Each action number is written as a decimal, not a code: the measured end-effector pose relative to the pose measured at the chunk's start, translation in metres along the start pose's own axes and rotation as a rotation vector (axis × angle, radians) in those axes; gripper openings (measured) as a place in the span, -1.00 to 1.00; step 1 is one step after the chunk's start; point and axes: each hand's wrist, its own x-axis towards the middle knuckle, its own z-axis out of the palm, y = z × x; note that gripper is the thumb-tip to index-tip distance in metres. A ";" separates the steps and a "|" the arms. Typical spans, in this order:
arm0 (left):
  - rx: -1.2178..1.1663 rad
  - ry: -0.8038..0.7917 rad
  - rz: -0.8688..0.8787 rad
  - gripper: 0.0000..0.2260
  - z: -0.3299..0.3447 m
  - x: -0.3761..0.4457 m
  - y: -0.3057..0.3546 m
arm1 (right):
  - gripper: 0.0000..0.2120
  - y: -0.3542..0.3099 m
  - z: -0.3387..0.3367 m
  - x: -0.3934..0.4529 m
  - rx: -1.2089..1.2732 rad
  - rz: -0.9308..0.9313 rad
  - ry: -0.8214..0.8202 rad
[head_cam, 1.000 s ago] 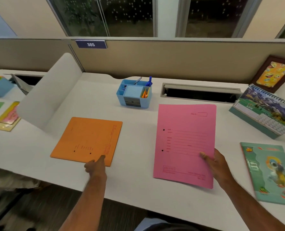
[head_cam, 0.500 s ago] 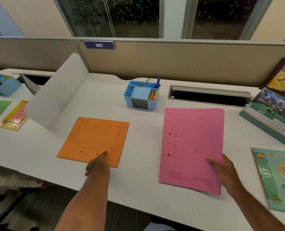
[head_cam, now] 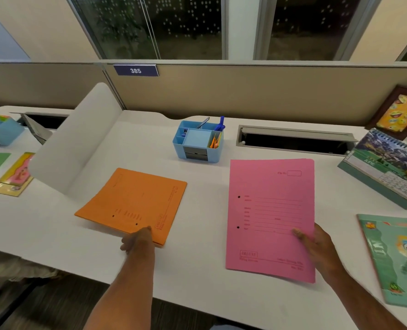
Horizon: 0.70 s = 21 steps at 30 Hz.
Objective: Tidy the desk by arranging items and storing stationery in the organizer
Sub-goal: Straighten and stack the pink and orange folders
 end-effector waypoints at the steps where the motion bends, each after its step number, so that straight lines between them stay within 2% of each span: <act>1: -0.042 -0.027 0.024 -0.40 -0.006 -0.007 0.005 | -0.72 0.000 0.000 0.001 -0.001 -0.001 -0.006; 6: -0.301 -0.136 0.262 -0.62 0.001 -0.008 -0.009 | -0.74 0.000 0.001 0.004 0.003 0.010 -0.011; 11: -0.518 -0.341 0.362 -0.61 0.001 -0.029 -0.014 | -0.73 0.002 0.001 0.008 -0.004 0.014 0.019; 16: -0.529 -0.611 0.467 -0.52 -0.016 -0.070 -0.020 | -0.72 -0.004 0.000 0.006 0.046 0.031 0.050; 21: -0.342 -0.885 0.597 -0.49 -0.021 -0.113 -0.024 | -0.70 -0.009 -0.003 0.011 0.076 0.042 0.090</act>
